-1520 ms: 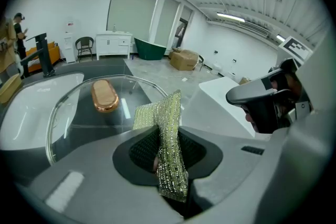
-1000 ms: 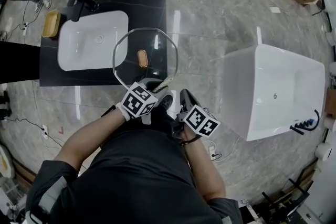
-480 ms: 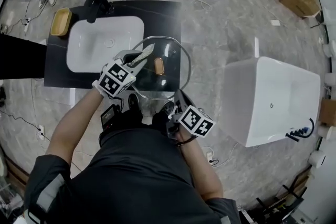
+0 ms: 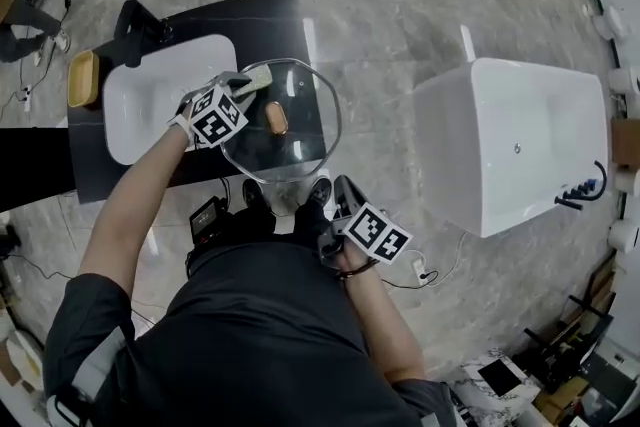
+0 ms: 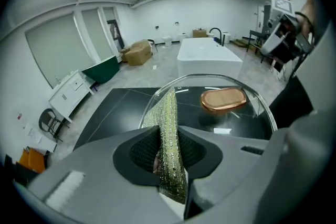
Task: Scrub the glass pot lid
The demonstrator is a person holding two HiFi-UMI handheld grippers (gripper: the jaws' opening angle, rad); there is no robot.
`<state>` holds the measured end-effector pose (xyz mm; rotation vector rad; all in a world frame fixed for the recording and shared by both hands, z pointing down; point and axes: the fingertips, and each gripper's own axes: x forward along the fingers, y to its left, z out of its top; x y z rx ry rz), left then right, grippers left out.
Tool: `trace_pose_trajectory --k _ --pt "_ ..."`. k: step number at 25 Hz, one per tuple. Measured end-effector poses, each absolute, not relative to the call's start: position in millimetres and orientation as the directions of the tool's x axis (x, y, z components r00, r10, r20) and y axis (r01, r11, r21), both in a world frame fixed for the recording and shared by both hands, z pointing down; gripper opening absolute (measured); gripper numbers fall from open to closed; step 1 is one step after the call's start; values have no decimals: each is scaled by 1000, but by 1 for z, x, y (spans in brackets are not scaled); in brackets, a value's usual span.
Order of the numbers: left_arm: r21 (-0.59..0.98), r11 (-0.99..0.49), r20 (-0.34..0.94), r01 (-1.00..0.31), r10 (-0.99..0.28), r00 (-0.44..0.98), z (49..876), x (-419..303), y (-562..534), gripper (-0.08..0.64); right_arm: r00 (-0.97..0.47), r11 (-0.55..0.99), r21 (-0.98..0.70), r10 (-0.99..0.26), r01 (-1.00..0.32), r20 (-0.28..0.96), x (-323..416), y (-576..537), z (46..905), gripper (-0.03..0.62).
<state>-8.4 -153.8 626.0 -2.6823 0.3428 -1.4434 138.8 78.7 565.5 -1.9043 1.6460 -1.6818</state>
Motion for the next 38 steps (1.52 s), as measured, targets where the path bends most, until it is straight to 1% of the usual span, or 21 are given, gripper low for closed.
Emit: trace_pose_trajectory --k 2,6,10,15,22,27,30,38 --pt "-190 -975 813 -117 -223 538 630 -9 -141 75 -204 -406 -681 -750 -610 630 141 78 565 8" --pt "-158 -978 790 -134 -206 578 625 -14 -121 75 -222 -389 -688 -751 -613 622 138 71 563 8" --pt "-109 -986 750 -123 -163 641 620 -19 -98 75 -263 -365 -693 -736 -622 624 129 65 563 8" --pt "-77 -988 729 -134 -148 668 617 -29 -79 75 -289 -341 -688 -723 -640 627 122 59 564 8" --pt "-99 -991 728 -87 -132 673 618 -32 -41 75 -312 -323 -691 -715 -647 626 116 54 565 8" --pt "-102 -989 739 -105 -146 657 618 -26 -19 75 -311 -328 -694 -715 -641 626 115 54 566 8" --pt "-122 -989 758 -89 -151 634 618 -22 -6 75 -307 -332 -696 -719 -637 624 116 56 566 8" --pt "-114 -990 774 -81 -140 618 618 8 21 75 -297 -349 -701 -723 -622 623 120 63 571 8"
